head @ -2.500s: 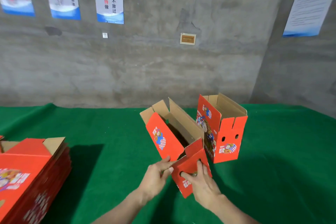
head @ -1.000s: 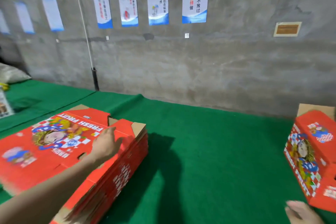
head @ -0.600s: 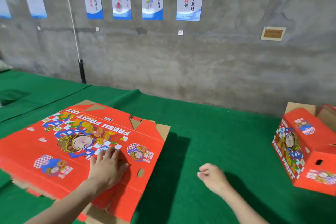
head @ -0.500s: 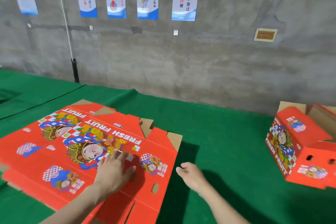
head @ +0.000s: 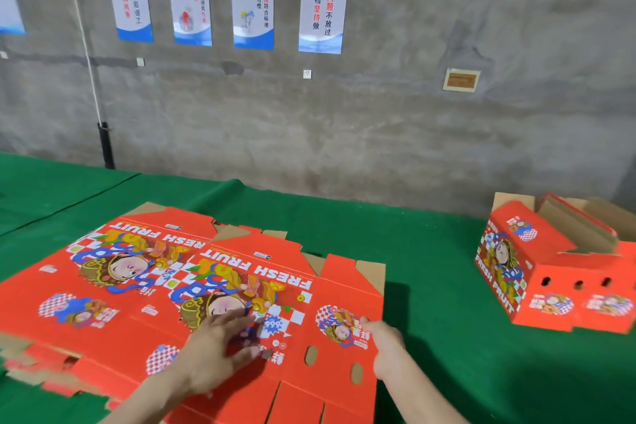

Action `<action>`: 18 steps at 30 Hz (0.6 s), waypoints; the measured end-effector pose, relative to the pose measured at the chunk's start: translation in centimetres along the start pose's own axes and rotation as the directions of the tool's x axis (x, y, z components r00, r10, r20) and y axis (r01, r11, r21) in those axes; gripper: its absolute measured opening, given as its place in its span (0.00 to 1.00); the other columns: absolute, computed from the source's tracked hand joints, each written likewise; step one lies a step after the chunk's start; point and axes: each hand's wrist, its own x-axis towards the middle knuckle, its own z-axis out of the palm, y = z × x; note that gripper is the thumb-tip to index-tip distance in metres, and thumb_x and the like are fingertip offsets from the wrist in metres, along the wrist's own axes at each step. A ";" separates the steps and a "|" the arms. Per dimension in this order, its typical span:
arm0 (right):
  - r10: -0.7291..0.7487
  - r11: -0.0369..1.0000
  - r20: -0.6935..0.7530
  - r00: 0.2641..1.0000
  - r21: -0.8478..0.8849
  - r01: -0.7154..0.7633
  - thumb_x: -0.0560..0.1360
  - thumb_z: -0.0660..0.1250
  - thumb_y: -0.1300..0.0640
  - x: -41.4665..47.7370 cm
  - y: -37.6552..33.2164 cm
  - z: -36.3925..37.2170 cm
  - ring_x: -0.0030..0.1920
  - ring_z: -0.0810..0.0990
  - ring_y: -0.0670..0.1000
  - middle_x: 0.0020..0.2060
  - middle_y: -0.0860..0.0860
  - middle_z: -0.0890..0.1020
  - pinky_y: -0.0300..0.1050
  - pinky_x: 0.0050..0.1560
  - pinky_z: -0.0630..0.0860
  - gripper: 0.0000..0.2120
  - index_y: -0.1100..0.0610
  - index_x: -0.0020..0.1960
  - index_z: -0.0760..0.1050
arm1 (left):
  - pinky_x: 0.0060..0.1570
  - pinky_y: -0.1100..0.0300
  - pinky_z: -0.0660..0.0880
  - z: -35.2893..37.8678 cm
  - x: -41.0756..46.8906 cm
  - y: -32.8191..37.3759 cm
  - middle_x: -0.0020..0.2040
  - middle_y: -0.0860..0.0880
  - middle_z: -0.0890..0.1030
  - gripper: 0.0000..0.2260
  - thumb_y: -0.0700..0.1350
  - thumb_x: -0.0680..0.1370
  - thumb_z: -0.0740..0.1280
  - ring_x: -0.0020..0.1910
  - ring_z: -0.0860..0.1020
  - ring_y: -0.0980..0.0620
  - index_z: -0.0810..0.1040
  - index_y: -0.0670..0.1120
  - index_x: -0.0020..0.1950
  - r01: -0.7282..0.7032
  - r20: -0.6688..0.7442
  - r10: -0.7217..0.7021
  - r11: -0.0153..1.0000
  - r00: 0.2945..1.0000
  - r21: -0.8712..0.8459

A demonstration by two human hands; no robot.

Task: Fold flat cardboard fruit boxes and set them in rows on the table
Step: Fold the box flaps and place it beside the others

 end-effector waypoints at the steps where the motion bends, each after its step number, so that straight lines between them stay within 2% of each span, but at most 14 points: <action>1: -0.048 0.999 -0.012 0.999 0.012 0.048 0.75 0.70 0.60 -0.2 -0.4 -1.4 0.48 0.80 0.59 0.51 0.63 0.81 0.51 0.51 0.75 0.12 0.68 0.53 0.76 | 0.71 0.60 0.58 -0.8 0.1 0.4 0.75 0.51 0.63 0.29 0.60 0.73 0.67 0.73 0.61 0.51 0.67 0.53 0.72 -0.016 -0.047 0.012 0.995 0.999 -0.095; 3: -0.157 0.984 -0.025 0.987 0.081 0.158 0.76 0.69 0.60 -0.9 -1.0 -4.3 0.52 0.80 0.60 0.54 0.61 0.81 0.54 0.56 0.75 0.10 0.62 0.56 0.77 | 0.69 0.59 0.61 -2.3 0.9 1.2 0.72 0.44 0.68 0.26 0.49 0.74 0.71 0.70 0.66 0.47 0.70 0.45 0.70 -0.016 -0.176 -0.012 0.987 0.984 -0.161; 4: -0.206 0.970 -0.028 0.978 0.128 0.208 0.76 0.69 0.60 -1.4 -1.3 -5.8 0.55 0.80 0.60 0.55 0.60 0.81 0.56 0.59 0.75 0.10 0.60 0.57 0.76 | 0.69 0.58 0.62 -3.1 1.4 1.6 0.71 0.42 0.68 0.26 0.46 0.74 0.71 0.70 0.67 0.45 0.70 0.43 0.70 -0.001 -0.243 -0.037 0.988 0.969 -0.155; 6: -0.303 0.933 -0.053 0.952 0.185 0.307 0.76 0.69 0.59 -2.4 -2.0 -8.7 0.61 0.77 0.58 0.59 0.57 0.80 0.59 0.66 0.70 0.13 0.56 0.59 0.76 | 0.68 0.56 0.60 -4.6 2.3 2.8 0.71 0.38 0.68 0.26 0.44 0.73 0.72 0.70 0.66 0.42 0.71 0.40 0.69 0.028 -0.342 -0.077 0.989 0.936 -0.148; 8: -0.422 0.881 -0.091 0.902 0.195 0.432 0.75 0.69 0.59 -3.9 -2.7 -11.3 0.61 0.77 0.54 0.58 0.54 0.80 0.58 0.67 0.68 0.12 0.55 0.59 0.77 | 0.63 0.58 0.64 -5.3 3.1 4.6 0.67 0.38 0.71 0.25 0.43 0.73 0.72 0.65 0.70 0.42 0.71 0.38 0.68 -0.026 -0.371 -0.064 0.972 0.926 -0.233; 9: -0.470 0.850 -0.106 0.876 0.213 0.481 0.76 0.68 0.60 -4.8 -3.0 -12.2 0.57 0.80 0.51 0.55 0.51 0.82 0.57 0.66 0.70 0.10 0.52 0.56 0.78 | 0.57 0.62 0.67 -5.5 3.2 6.0 0.64 0.41 0.74 0.24 0.42 0.74 0.71 0.59 0.73 0.45 0.71 0.40 0.68 -0.070 -0.345 -0.045 0.947 0.938 -0.314; 11: -0.543 0.780 -0.142 0.828 0.282 0.559 0.76 0.67 0.63 -6.9 -3.5 -13.2 0.45 0.81 0.42 0.47 0.45 0.82 0.44 0.58 0.72 0.11 0.49 0.52 0.76 | 0.47 0.69 0.68 -5.5 3.1 9.6 0.59 0.52 0.74 0.24 0.44 0.76 0.70 0.52 0.73 0.55 0.69 0.46 0.71 -0.123 -0.220 0.020 0.876 0.975 -0.467; 12: -0.583 0.737 -0.150 0.798 0.316 0.597 0.76 0.66 0.65 -7.5 -3.6 -13.5 0.42 0.81 0.41 0.45 0.44 0.82 0.38 0.47 0.69 0.13 0.48 0.54 0.75 | 0.47 0.69 0.68 -5.2 3.0 11.6 0.58 0.55 0.73 0.24 0.45 0.76 0.69 0.52 0.72 0.59 0.68 0.49 0.72 -0.143 -0.153 0.072 0.833 0.986 -0.535; 13: -0.618 0.695 -0.171 0.768 0.340 0.634 0.77 0.65 0.66 -8.3 -3.7 -13.5 0.43 0.82 0.43 0.44 0.44 0.84 0.36 0.49 0.75 0.13 0.50 0.55 0.76 | 0.49 0.69 0.68 -5.0 2.7 13.9 0.58 0.57 0.72 0.25 0.46 0.77 0.68 0.53 0.72 0.62 0.66 0.51 0.73 -0.168 -0.098 0.136 0.786 0.986 -0.595; 14: -0.670 0.643 -0.187 0.719 0.337 0.687 0.77 0.64 0.67 -9.2 -3.6 -13.3 0.45 0.83 0.44 0.45 0.44 0.85 0.39 0.43 0.80 0.13 0.52 0.56 0.76 | 0.51 0.70 0.68 -4.7 2.3 16.2 0.58 0.59 0.72 0.26 0.47 0.76 0.68 0.54 0.73 0.65 0.64 0.52 0.73 -0.208 -0.065 0.220 0.725 0.973 -0.656; 16: -0.765 0.542 -0.272 0.584 0.217 0.811 0.76 0.63 0.69 -11.0 -3.1 -12.2 0.44 0.82 0.40 0.44 0.41 0.85 0.32 0.43 0.77 0.14 0.54 0.56 0.76 | 0.54 0.76 0.66 -4.4 1.2 20.9 0.57 0.65 0.73 0.29 0.53 0.74 0.69 0.55 0.71 0.71 0.62 0.55 0.73 -0.292 -0.047 0.382 0.616 0.923 -0.732; 18: -0.834 0.489 -0.296 0.466 -0.004 0.872 0.76 0.66 0.67 -12.3 -1.9 -10.4 0.37 0.80 0.39 0.38 0.41 0.83 0.34 0.39 0.76 0.14 0.48 0.49 0.75 | 0.58 0.79 0.63 -4.2 -0.2 24.8 0.60 0.72 0.72 0.32 0.59 0.71 0.71 0.60 0.68 0.73 0.62 0.57 0.71 -0.368 -0.062 0.511 0.525 0.858 -0.767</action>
